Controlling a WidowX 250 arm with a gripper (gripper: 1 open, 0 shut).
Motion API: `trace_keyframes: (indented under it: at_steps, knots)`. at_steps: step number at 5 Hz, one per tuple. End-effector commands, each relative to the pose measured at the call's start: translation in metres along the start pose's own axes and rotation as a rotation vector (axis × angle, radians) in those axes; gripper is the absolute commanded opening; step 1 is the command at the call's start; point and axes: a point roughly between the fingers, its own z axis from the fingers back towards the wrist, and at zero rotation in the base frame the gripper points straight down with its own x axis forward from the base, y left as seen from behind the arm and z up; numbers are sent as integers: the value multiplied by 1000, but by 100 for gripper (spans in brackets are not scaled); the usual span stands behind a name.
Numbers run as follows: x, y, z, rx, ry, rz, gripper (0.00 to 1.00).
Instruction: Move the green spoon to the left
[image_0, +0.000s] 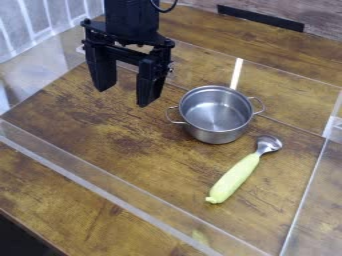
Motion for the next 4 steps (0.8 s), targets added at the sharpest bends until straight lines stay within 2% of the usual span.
trace_keyframes:
  at_steps: [1, 2, 3, 4]
  knots:
    - [-2, -5, -13, -7, 31, 53, 100]
    - [-2, -13, -24, -13, 54, 99, 100]
    - [-1, -40, -28, -13, 51, 58, 100]
    - [3, -74, -32, -11, 26, 27, 100]
